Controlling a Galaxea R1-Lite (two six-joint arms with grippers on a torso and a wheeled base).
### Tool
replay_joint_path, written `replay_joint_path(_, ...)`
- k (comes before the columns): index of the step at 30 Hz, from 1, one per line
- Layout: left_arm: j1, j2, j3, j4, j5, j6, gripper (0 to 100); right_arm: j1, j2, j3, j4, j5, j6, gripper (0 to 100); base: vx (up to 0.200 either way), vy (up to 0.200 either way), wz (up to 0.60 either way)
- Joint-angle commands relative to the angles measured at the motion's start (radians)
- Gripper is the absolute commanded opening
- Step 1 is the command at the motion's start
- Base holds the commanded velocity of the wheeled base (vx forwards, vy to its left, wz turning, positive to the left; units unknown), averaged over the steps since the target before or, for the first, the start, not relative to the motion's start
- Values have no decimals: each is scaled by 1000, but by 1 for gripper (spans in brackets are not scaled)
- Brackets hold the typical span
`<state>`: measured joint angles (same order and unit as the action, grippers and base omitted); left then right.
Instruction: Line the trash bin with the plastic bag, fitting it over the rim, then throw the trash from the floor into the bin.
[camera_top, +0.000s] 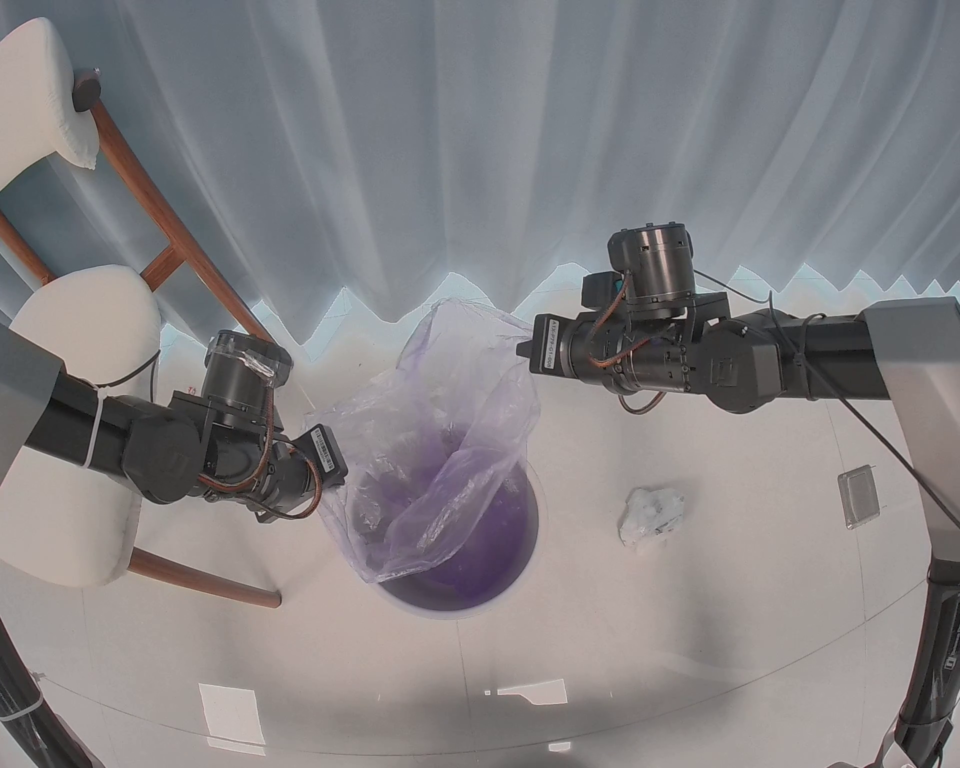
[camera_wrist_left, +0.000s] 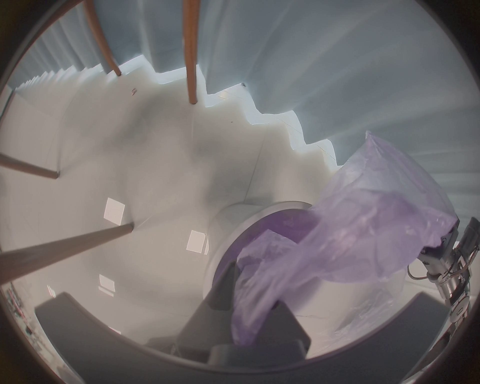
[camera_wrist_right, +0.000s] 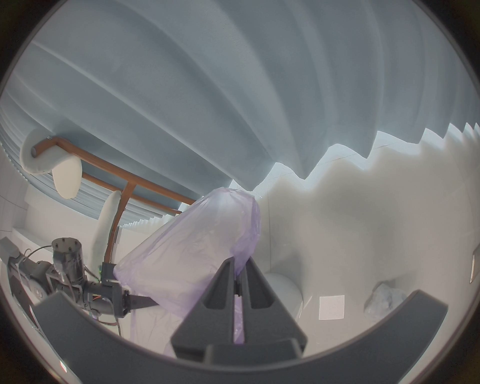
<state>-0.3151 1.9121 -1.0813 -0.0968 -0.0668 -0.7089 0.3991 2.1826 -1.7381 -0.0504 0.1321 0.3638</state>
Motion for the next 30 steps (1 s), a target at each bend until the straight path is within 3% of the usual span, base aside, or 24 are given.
replay_joint_path(1, -7, -22, 26, -1, 4, -50, 0, -6, 72, -49, 18, -2, -3, 0, 0, 0, 0)
replay_joint_path(10, 4, 76, 21, -11, 35, -116, 0, -105, 66, 106, 20, -3, -8, 0, 0, 0, 0)
replay_joint_path(15, 30, 117, -3, -32, 51, -187, 0, -135, 49, 229, -75, -6, -6, 0, 0, 0, 0)
replay_joint_path(30, 65, 208, -19, -37, 56, -234, 0, -140, 31, 479, -318, -6, -3, 0, 0, 0, 0)
